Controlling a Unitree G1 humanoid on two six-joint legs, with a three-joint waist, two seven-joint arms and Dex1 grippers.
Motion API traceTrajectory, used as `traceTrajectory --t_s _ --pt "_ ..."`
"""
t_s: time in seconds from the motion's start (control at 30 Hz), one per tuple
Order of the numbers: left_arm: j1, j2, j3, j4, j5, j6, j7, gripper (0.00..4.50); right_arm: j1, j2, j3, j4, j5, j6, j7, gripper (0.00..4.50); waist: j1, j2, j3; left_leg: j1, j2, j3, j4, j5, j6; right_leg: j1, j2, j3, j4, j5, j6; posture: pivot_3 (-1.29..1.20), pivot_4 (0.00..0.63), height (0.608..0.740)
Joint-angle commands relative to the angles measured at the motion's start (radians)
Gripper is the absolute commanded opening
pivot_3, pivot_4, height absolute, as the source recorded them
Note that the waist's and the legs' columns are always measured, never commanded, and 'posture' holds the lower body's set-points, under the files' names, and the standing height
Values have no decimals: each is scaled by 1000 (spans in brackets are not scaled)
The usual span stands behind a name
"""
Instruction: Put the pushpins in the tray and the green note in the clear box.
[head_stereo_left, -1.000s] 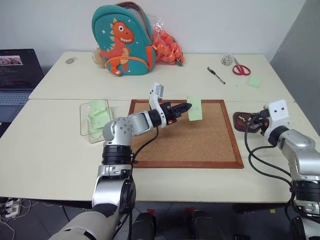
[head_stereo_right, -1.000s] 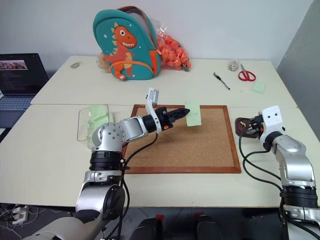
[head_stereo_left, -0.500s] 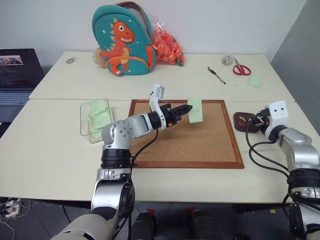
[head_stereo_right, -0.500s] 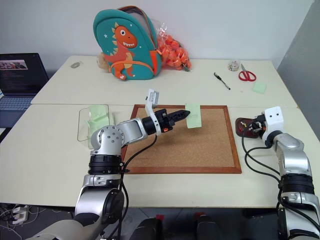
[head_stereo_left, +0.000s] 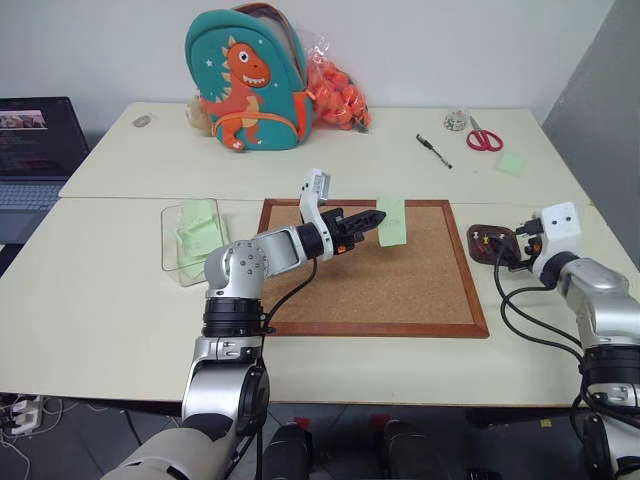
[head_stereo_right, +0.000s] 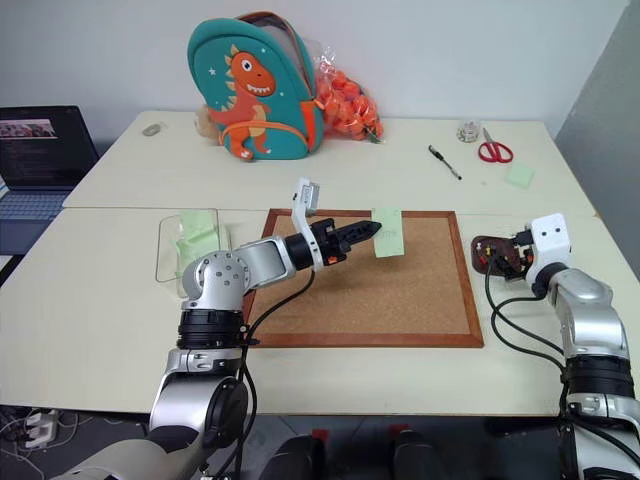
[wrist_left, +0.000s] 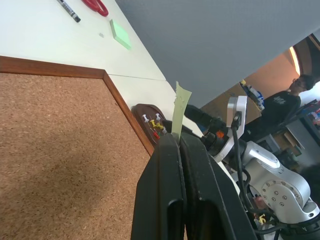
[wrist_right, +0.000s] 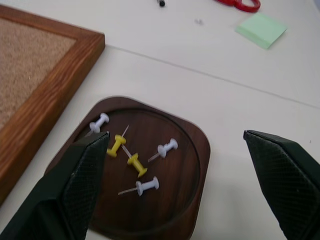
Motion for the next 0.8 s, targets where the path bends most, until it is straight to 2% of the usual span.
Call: traceTrajectory --t_s 0.03,0.23,0.5,0.7,0.8 --pt "-11 1 -5 -28 -7 -20 -15 0 -1 -15 -20 -85 13 2 5 4459 -1 0 0 0 0 0 0 0 0 0 0 0 0 0 0 0 150 740" --pt "-4 18 -17 -47 9 -56 -25 0 35 -32 -49 -190 43 31 24 4459 2 0 0 0 0 0 0 0 0 0 0 0 0 0 0 0 150 740" --pt "10 130 -30 -179 118 -217 -1 0 126 -3 -39 -512 253 124 182 4459 -2 0 0 0 1 0 0 0 0 0 0 0 0 0 0 0 150 740" --pt "73 274 -12 -266 370 -405 181 0 78 38 27 -657 373 216 212 4459 -2 0 0 1 1 -2 0 0 1 0 1 0 0 0 0 0 150 740" --pt "155 313 34 -368 412 -361 271 0 30 54 59 -672 413 247 231 4459 1 0 0 0 2 -3 0 -2 3 0 0 0 0 0 0 0 150 740"
